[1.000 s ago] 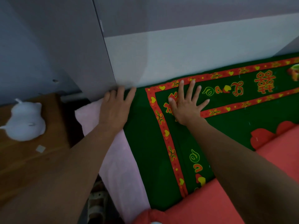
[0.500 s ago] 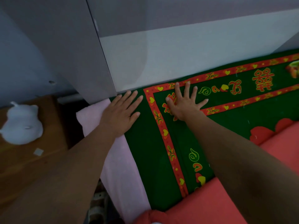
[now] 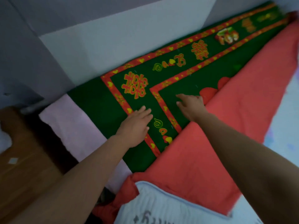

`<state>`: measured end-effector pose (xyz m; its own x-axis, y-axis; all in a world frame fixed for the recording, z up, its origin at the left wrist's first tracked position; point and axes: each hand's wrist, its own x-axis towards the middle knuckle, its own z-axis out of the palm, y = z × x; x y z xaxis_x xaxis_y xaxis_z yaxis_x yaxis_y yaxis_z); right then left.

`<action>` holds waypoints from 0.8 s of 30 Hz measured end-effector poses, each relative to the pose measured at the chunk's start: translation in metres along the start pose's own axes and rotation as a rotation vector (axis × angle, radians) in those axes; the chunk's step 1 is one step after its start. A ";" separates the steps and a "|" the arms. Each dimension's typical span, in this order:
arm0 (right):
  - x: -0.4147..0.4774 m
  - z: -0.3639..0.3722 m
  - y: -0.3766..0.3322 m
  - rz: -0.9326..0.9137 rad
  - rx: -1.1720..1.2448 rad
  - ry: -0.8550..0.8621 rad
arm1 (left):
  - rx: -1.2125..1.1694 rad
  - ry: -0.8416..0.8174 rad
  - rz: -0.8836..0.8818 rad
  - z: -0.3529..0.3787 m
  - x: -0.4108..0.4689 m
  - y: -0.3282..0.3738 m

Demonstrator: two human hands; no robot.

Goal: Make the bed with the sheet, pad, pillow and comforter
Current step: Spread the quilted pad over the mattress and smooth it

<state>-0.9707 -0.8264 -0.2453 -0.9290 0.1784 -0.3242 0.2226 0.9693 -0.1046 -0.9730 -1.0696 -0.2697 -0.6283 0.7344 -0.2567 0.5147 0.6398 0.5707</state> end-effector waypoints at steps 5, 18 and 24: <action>-0.085 0.017 0.074 0.253 -0.005 -0.054 | -0.056 -0.216 0.103 0.052 -0.004 0.077; -0.231 0.095 0.146 0.680 0.210 -0.240 | 0.189 -0.763 0.151 0.158 -0.039 0.153; -0.268 0.111 0.150 0.779 0.295 -0.199 | 0.284 -0.801 0.187 0.173 -0.039 0.159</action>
<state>-0.6555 -0.7473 -0.2787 -0.4158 0.7158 -0.5610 0.8695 0.4937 -0.0146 -0.7654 -0.9577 -0.3043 0.0260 0.7032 -0.7105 0.7614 0.4466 0.4700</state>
